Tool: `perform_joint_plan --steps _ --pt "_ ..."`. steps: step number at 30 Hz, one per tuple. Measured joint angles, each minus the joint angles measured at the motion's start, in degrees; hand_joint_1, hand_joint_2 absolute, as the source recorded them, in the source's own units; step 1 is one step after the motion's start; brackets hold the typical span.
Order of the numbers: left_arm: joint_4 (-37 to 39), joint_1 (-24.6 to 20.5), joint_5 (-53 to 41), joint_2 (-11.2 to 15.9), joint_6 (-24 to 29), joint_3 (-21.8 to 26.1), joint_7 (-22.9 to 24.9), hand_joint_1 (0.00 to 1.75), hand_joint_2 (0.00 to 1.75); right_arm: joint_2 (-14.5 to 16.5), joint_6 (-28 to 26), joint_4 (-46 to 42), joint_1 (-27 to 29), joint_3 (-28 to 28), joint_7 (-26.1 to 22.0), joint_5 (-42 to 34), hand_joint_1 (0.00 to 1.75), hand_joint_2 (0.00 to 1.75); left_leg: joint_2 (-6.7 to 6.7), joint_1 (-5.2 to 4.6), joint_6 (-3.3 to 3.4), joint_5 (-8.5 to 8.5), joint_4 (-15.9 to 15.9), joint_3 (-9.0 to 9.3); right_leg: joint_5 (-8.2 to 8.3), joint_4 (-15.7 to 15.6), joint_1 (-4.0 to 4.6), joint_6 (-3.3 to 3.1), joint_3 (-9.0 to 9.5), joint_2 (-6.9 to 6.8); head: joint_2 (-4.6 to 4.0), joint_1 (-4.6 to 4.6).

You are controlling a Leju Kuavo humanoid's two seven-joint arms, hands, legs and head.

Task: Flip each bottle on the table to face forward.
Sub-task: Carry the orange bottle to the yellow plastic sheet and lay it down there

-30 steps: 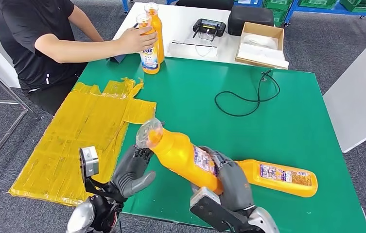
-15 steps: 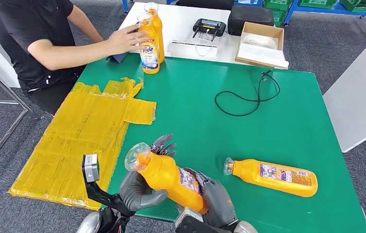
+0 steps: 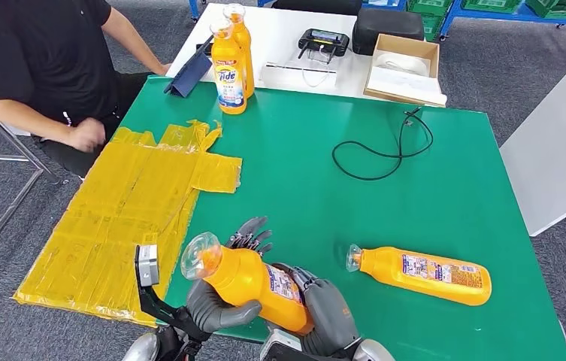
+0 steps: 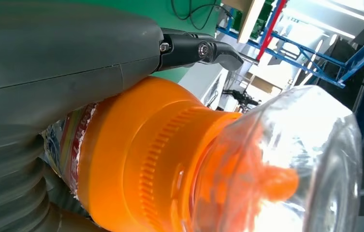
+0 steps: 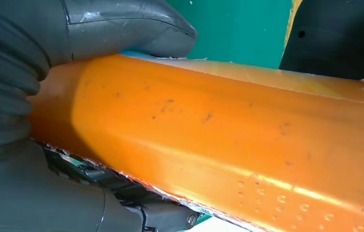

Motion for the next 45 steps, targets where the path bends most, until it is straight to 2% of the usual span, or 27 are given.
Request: perform_joint_plan --steps 1,2,18,24,28,31,38,41,45 --pt "0.16 0.00 0.03 0.16 -0.19 -0.01 -0.05 1.61 1.75 0.01 0.03 0.10 -0.11 0.03 -0.04 0.00 1.75 1.75 0.00 0.00 0.00 0.00 0.00 0.00 0.00 0.00 0.00 0.00 0.00 0.00 0.00 0.00" --pt "0.31 0.00 0.03 0.29 -0.42 -0.01 -0.10 1.75 1.75 0.02 0.07 0.20 -0.24 0.06 -0.11 0.00 1.75 1.75 0.00 0.00 0.00 0.00 0.00 0.00 0.00 0.00 0.00 0.00 0.00 0.00 0.00 0.01" --pt "0.49 1.27 -1.18 1.07 -1.45 0.01 -2.94 1.75 1.75 0.06 -0.69 0.54 -0.16 0.92 -0.69 1.62 1.75 1.75 0.00 0.00 0.00 0.00 0.00 0.00 0.00 0.00 0.00 0.00 0.00 0.00 0.00 0.01" --pt "-1.81 1.61 -6.47 0.45 0.86 -0.02 -2.55 1.75 1.75 0.04 -2.04 0.35 0.24 0.83 1.41 4.78 1.75 1.75 0.00 -0.01 0.00 0.00 0.00 0.00 0.00 0.00 -0.01 0.00 -0.01 0.00 0.00 0.01" --pt "-2.58 1.48 -7.83 0.29 1.49 -0.02 -2.59 1.75 1.75 0.05 -2.07 0.05 0.24 0.71 1.77 5.22 0.01 1.75 0.00 -0.01 0.00 0.00 0.00 0.02 0.00 0.00 -0.01 0.00 0.00 0.00 0.00 0.01" --pt "-3.17 0.89 -15.24 0.07 3.79 0.33 -4.25 1.75 1.75 0.05 -2.05 -0.14 0.48 0.36 2.67 5.12 0.00 1.75 0.00 0.00 0.00 0.00 0.01 0.03 0.00 0.00 -0.01 0.00 -0.01 0.00 0.00 0.01" --pt "-4.36 -5.59 -50.11 -0.35 12.83 7.69 -10.47 1.75 1.75 -0.80 -2.73 -4.92 3.13 -2.17 6.52 7.41 0.00 1.75 0.00 0.01 0.00 0.01 0.01 0.07 0.01 0.00 0.00 0.00 0.03 0.00 0.00 0.00" --pt "-4.36 -7.25 -54.32 -0.44 13.45 10.61 -11.44 1.75 1.75 -2.23 -2.74 -6.37 4.27 -4.26 6.84 7.98 0.00 1.75 0.00 0.00 0.01 0.01 0.01 0.06 0.01 0.01 -0.01 0.00 0.04 0.01 0.00 0.01" --pt "-4.36 -7.89 -57.73 -0.59 14.99 12.23 -12.45 1.75 1.75 -3.09 -2.73 -7.48 5.05 -5.85 6.71 8.52 0.00 1.75 0.00 -0.02 0.01 0.01 0.02 0.03 0.02 0.00 -0.03 0.01 0.02 0.00 0.00 0.01"
